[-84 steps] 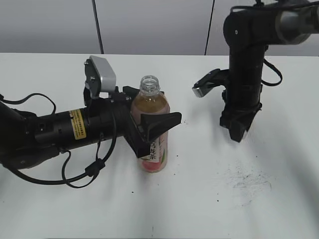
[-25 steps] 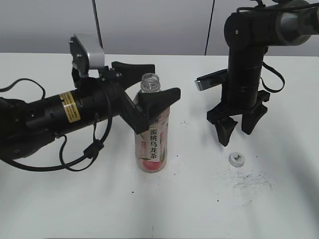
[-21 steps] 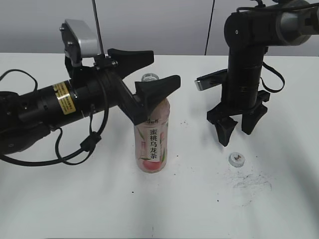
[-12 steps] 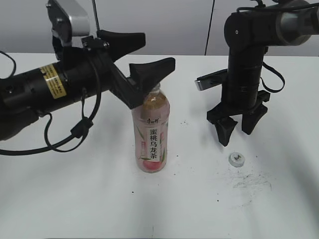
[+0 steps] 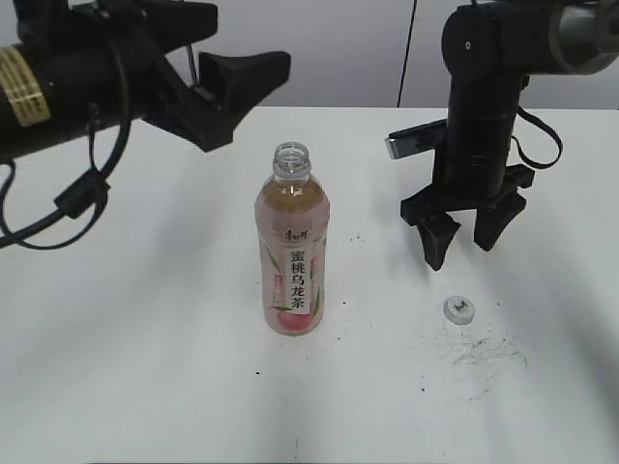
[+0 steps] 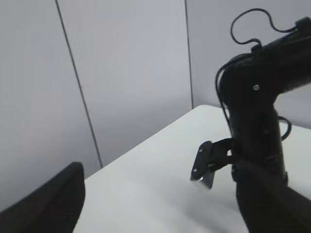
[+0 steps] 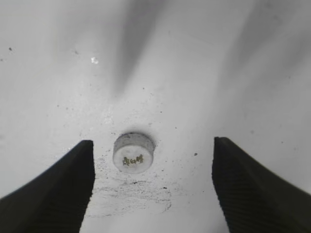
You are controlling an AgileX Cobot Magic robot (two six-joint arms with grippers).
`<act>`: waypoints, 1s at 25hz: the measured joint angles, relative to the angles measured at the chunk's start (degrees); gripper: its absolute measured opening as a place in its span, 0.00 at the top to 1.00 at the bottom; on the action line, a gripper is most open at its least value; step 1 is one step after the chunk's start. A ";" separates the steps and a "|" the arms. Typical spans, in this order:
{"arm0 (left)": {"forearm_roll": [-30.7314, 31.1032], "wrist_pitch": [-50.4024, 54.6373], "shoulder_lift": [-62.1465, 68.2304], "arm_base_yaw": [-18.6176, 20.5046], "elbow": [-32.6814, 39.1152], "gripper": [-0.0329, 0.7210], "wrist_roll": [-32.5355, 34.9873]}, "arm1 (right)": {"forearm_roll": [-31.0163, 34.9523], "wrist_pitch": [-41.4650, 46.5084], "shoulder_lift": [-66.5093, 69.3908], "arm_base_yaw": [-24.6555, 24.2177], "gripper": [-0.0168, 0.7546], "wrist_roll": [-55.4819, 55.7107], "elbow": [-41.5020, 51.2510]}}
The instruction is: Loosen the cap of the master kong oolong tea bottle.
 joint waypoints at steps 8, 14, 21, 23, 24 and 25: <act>-8.66 28.79 -14.44 0.00 0.00 0.21 -0.36 | -0.13 0.00 -4.61 0.00 0.25 4.13 0.00; -20.27 52.95 -24.93 0.00 0.00 0.21 -0.43 | -0.08 0.64 -10.82 0.00 0.25 5.04 0.24; -28.00 79.06 -40.66 0.00 0.05 0.21 7.18 | -0.08 0.60 -23.37 0.06 0.27 5.16 3.89; -29.60 86.25 -44.60 0.00 -0.01 0.21 11.77 | -0.08 0.59 -27.82 0.10 0.27 5.16 6.35; -30.57 89.11 -46.68 0.00 -0.01 0.21 13.78 | 0.04 0.59 -30.37 0.10 0.27 5.16 7.94; -31.34 92.41 -48.78 0.00 -0.01 0.21 15.08 | 0.34 0.59 -33.05 0.10 0.27 5.00 9.45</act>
